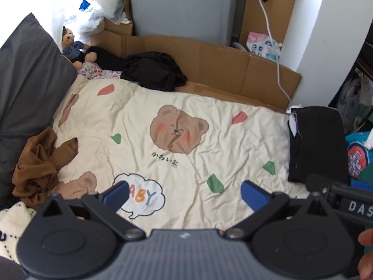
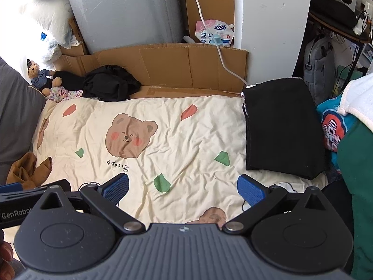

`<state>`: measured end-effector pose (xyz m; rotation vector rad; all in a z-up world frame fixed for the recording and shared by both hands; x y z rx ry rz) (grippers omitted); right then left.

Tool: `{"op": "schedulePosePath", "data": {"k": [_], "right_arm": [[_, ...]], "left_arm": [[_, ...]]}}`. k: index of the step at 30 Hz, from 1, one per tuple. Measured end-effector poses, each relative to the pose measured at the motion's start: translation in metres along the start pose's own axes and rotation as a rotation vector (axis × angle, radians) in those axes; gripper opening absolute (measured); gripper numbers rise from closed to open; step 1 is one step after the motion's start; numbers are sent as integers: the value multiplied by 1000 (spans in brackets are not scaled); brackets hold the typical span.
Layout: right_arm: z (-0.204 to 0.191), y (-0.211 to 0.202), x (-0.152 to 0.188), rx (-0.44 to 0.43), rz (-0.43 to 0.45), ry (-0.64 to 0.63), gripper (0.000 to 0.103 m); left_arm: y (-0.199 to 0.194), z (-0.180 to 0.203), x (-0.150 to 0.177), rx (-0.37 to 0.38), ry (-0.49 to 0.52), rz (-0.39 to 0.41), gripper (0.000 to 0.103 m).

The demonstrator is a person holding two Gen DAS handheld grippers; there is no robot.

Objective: Fold clothes

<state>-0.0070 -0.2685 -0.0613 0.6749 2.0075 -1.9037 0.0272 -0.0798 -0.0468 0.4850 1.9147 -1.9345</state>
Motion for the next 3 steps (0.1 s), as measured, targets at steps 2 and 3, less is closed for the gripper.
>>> {"op": "schedulePosePath", "data": {"k": [2,3], "right_arm": [[-4,-1,-2,-5,7,-5,102],[-5,-1,-3,-8,13,-6,102]], "left_arm": [[0,-3,0,-5,2,1,103],[0,-4,-1,-4,4,-2,103]]}}
Point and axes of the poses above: each gripper's, at about its wrist camera, not at the fingertips, and y roughly the way its jaws point, z to its right, x to its underside, the point moved 6 cm from there along y, roughly the way its jaws point, and after that the axes turned 7 degrees about -y, right-handed, at the moved point
